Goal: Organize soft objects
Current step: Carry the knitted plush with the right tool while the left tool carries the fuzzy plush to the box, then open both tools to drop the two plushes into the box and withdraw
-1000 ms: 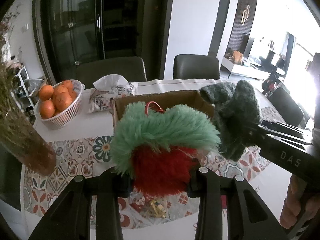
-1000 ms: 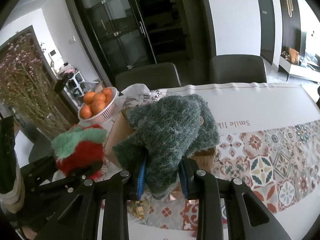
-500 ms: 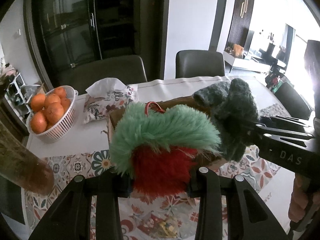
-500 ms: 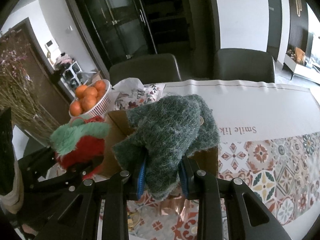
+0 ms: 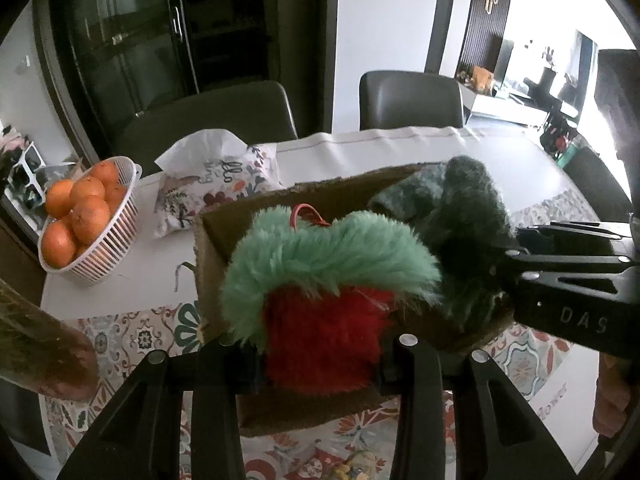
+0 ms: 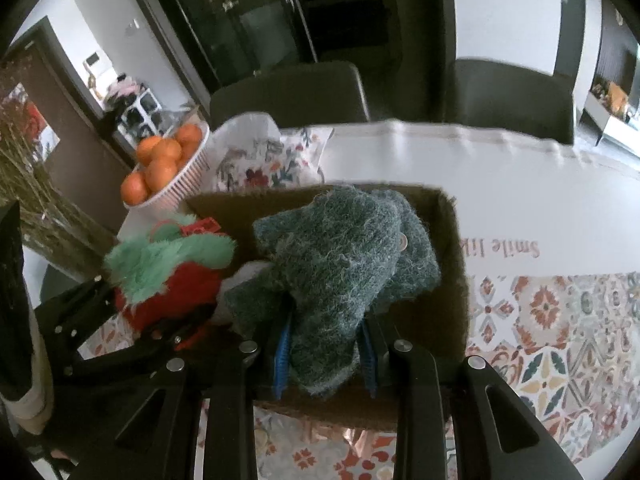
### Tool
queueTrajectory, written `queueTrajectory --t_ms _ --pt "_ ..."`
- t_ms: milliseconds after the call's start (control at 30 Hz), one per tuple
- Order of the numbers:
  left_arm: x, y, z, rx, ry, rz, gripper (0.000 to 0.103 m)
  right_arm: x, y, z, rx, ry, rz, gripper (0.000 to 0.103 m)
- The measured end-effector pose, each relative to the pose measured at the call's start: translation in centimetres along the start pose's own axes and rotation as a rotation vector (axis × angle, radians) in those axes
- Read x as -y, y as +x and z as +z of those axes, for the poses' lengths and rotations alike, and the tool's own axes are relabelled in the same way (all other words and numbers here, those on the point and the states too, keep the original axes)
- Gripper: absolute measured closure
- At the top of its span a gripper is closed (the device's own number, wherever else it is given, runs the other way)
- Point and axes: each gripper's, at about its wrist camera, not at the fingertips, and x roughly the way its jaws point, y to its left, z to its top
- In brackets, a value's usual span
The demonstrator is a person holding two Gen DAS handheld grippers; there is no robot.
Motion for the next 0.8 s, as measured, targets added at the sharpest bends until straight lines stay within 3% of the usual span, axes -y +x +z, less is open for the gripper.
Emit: queueTrajectory --t_ms 167,267,333,400,467,800 --pt "0.2 1.1 -0.3 -0.019 0.023 0.019 0.058 0.6 2.0 -0.2 -0.068 0.018 -0.004 0.068" --pt "0.2 1.6 -0.5 -0.030 0.035 0.035 0.045 0.8 2.6 -0.1 -0.086 0.022 0.003 0.062" --pt "0.2 1.6 -0.6 -0.028 0.045 0.052 0.039 0.3 2.4 -0.2 -0.077 0.003 0.001 0.055" --pt "0.2 1.4 -0.6 -0.015 0.052 0.065 0.033 0.1 1.9 -0.1 -0.056 -0.001 -0.005 0.041" --pt "0.1 1.1 -0.6 -0.007 0.054 0.077 0.030 0.1 1.5 0.0 -0.042 0.008 -0.006 0.037" --pt "0.3 -1.7 -1.3 0.030 0.068 0.099 0.019 -0.8 -2.3 -0.9 0.056 0.014 -0.065 0.036"
